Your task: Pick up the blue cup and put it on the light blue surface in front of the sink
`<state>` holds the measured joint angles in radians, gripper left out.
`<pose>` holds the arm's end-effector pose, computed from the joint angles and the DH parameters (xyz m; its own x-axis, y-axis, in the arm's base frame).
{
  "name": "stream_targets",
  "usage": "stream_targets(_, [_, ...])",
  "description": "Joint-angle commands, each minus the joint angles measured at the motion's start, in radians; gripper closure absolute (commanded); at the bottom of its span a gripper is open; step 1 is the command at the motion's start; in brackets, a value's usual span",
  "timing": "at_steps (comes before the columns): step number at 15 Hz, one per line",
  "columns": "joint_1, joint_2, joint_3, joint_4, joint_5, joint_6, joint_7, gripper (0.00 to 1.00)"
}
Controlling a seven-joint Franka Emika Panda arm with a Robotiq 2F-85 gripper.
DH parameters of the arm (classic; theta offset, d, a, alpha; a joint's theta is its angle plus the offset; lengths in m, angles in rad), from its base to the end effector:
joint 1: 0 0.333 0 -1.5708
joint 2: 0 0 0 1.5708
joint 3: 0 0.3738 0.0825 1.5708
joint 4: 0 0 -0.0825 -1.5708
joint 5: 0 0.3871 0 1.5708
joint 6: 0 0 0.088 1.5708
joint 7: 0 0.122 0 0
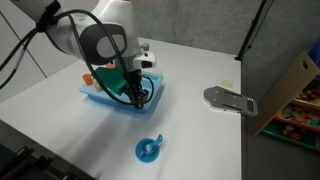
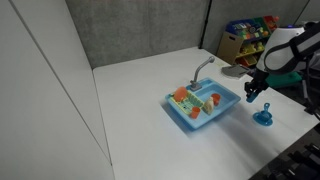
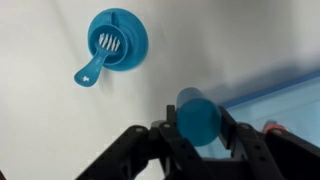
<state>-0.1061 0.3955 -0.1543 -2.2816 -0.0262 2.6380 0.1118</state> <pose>0.5324 -0.1420 0.2142 0.9426 -0.3328 -0.0281 -0.3300 -0.9410 0.0746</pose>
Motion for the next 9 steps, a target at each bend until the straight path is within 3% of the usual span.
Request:
stream_targets(1, [0.002, 0.0, -0.002, 0.001, 0.001, -0.003, -0.001, 0.58])
stream_targets(2, [0.002, 0.0, -0.002, 0.001, 0.001, -0.003, -0.001, 0.83])
stream_targets(9, [0.021, 0.006, -0.013, 0.037, -0.004, -0.007, 0.047, 0.83])
